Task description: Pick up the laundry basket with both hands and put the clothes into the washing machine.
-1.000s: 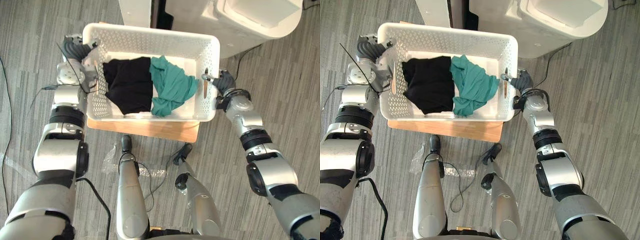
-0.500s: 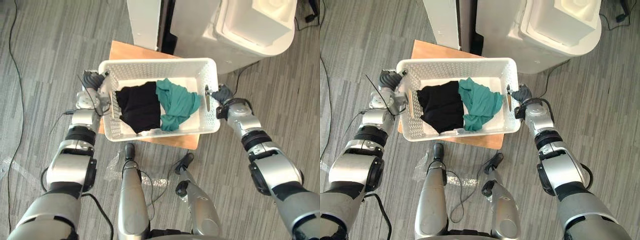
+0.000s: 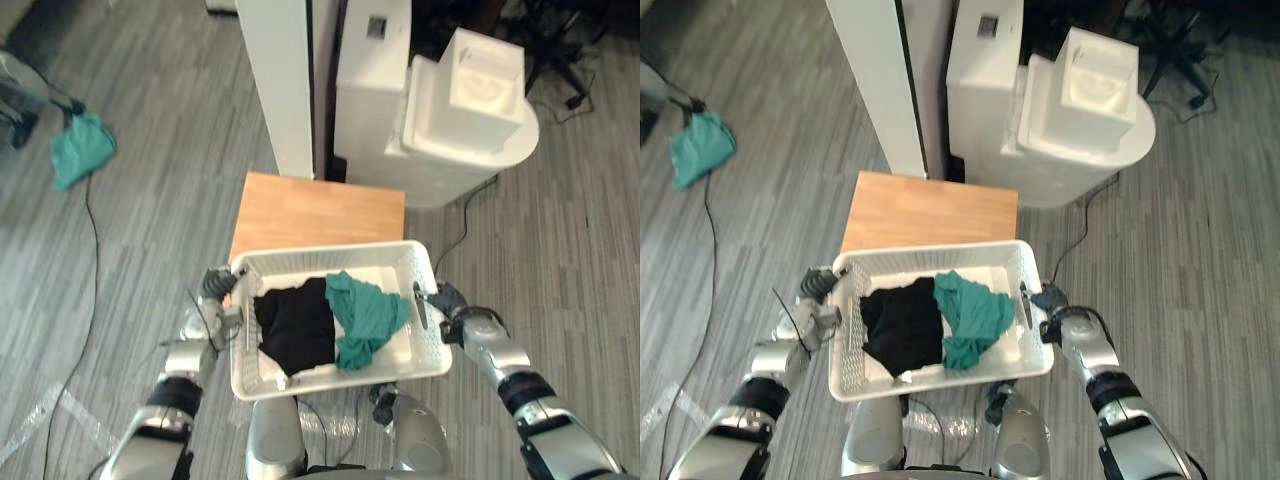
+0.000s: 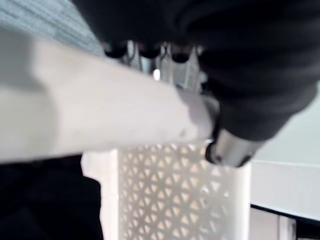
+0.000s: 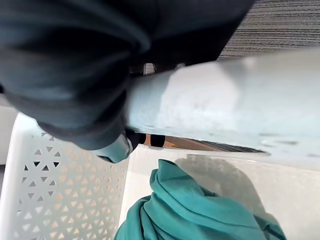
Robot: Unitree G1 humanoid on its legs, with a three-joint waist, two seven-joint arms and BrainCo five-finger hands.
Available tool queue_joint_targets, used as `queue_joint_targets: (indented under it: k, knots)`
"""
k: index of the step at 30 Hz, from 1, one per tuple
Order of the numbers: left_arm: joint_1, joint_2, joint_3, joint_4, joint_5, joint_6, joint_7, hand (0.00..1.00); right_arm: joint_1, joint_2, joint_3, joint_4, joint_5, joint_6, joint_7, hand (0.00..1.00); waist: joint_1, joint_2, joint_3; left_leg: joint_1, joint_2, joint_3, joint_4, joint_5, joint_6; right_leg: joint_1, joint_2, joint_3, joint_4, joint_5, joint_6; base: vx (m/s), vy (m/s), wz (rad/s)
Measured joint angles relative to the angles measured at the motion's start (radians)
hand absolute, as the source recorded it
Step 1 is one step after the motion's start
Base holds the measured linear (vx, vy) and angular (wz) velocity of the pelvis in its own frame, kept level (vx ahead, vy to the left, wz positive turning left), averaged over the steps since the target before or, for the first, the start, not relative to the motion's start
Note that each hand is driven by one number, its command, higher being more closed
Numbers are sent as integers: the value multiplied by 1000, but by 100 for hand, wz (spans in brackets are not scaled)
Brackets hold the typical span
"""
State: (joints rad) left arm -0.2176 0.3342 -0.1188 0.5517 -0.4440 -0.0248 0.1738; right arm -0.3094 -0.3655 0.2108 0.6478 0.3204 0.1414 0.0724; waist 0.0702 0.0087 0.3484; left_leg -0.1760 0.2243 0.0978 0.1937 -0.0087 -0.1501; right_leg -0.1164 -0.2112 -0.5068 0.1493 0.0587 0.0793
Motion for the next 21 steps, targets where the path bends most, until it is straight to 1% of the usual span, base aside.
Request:
queue_joint_targets:
  k: [1, 3, 4, 5, 6, 7, 8, 9, 10, 11, 12, 13, 14, 15, 16, 17, 18, 19, 20, 21]
  knots:
    - [54, -14, 3, -13, -15, 0, 0, 100, 29, 7, -2, 0, -4, 1, 2, 100, -1, 7, -42, 28, 6, 3, -15, 0, 0, 22, 8, -3, -7, -5, -1, 60, -40, -2]
    - [114, -37, 8, -33, -23, 0, 0, 100, 61, 7, -8, -1, -21, 1, 15, 100, 1, 23, -91, 70, 20, 6, -31, 0, 0, 74, 33, -6, -49, -3, -4, 74, -59, -1]
    - [153, -52, 16, -58, -24, 0, -1, 100, 75, 7, -10, -1, -22, 1, 20, 100, 1, 31, -123, 88, 30, 6, -41, 0, 0, 104, 53, -11, -83, 5, -5, 54, -68, 1]
    - [171, -57, 18, -69, -24, 0, -1, 100, 81, 7, -12, -1, -23, 1, 22, 100, 1, 35, -137, 87, 35, 6, -40, -1, -1, 118, 64, -14, -105, 12, -9, 8, -73, -1]
    - [199, -68, 26, -84, -25, 0, -1, 100, 86, 6, -16, -1, -24, 1, 27, 100, 2, 43, -163, 90, 45, 6, -36, -6, 0, 141, 86, -15, -148, 25, -10, -17, -91, 1]
    - [204, -87, 36, -85, -25, 2, -2, 100, 86, 3, -29, -1, -24, 1, 33, 100, 3, 51, -173, 92, 52, 2, -24, -9, 4, 159, 97, -21, -169, 28, -8, -21, -77, 7]
    - [206, -101, 38, -85, -25, 4, -2, 100, 89, 1, -42, -1, -24, 1, 33, 100, 4, 64, -180, 83, 61, -3, 2, -7, 11, 161, 105, -27, -164, 25, -15, -17, -54, 17]
    - [207, -106, 38, -87, -25, 5, -2, 100, 91, 0, -50, -1, -23, 1, 33, 100, 4, 69, -183, 69, 65, -6, 25, -2, 9, 159, 107, -27, -152, 22, -28, -43, -9, 25]
    - [210, -108, 39, -97, -25, 4, -12, 100, 96, 3, -64, -1, -21, -1, 35, 100, 2, 70, -184, 49, 70, -4, 54, 10, 15, 156, 105, -38, -132, 7, -48, -85, 20, 21]
    - [211, -122, 44, -114, -25, 1, -19, 100, 104, 9, -92, -2, -15, -7, 38, 100, 6, 74, -183, 9, 89, -3, 289, -89, 15, 153, 88, -49, -100, 5, -56, -87, 41, 5]
    - [213, -136, 44, -122, -25, 0, -19, 100, 109, 9, -104, -2, -15, -7, 37, 100, 11, 84, -184, -9, 100, -8, 441, -128, 23, 153, 87, -38, -76, 3, -63, -87, 104, -32]
    - [223, -147, 42, -122, -25, 1, -19, 100, 129, 8, -122, -2, -7, -8, 37, 100, 24, 94, -190, 8, 103, -12, 606, -141, 22, 157, 86, -10, -44, 1, -65, -107, 211, -56]
    - [237, -159, 33, -122, -25, 1, -20, 100, 145, 3, -124, -3, -3, -11, 37, 100, 16, 112, -209, 44, 100, -21, 648, -155, -1, 147, 86, 17, -24, 0, -64, -122, 244, -55]
    - [238, -162, 32, -122, -25, 1, -20, 100, 150, 1, -126, -3, 2, -12, 37, 100, 10, 115, -212, 49, 97, -28, 646, -169, -14, 140, 84, 24, -17, -2, -61, -189, 292, -57]
    - [238, -161, 33, -122, -22, 6, -20, 100, 168, 14, -136, -2, 10, -10, 37, 100, -3, 115, -220, 60, 52, -48, 607, -201, -29, 107, 65, 61, 2, -13, -43, -162, 196, -36]
    - [238, -160, 33, -122, -21, 8, -20, 100, 174, 18, -137, -2, 12, -10, 37, 100, -4, 108, -223, 70, 42, -54, 583, -212, -32, 102, 60, 70, 0, -13, -38, -166, 185, -32]
    - [236, -152, 30, -129, -16, 14, -20, 100, 201, 34, -149, -3, 22, -9, 37, 100, -24, 72, -240, 107, -11, -91, 497, -272, -51, 52, 38, 96, 0, -11, -26, -154, 143, -18]
    - [235, -151, 19, -150, -11, 16, -20, 100, 207, 36, -166, -4, 24, -8, 38, 100, -31, 73, -241, 120, -17, -106, 452, -347, -47, -1, 31, 111, 31, 21, -30, -243, 213, -27]
    - [230, -153, 9, -151, -7, 17, -20, 100, 211, 36, -177, -3, 24, -8, 38, 100, -31, 78, -241, 130, -18, -96, 415, -395, -36, -30, 32, 122, 47, 31, -30, -354, 302, -43]
    - [206, -144, -14, -141, 4, 25, -20, 100, 232, 57, -222, -2, 24, -7, 37, 100, -28, 52, -226, 129, -37, -60, 380, -436, 28, -65, 12, 153, 62, 49, -22, -408, 314, -40]
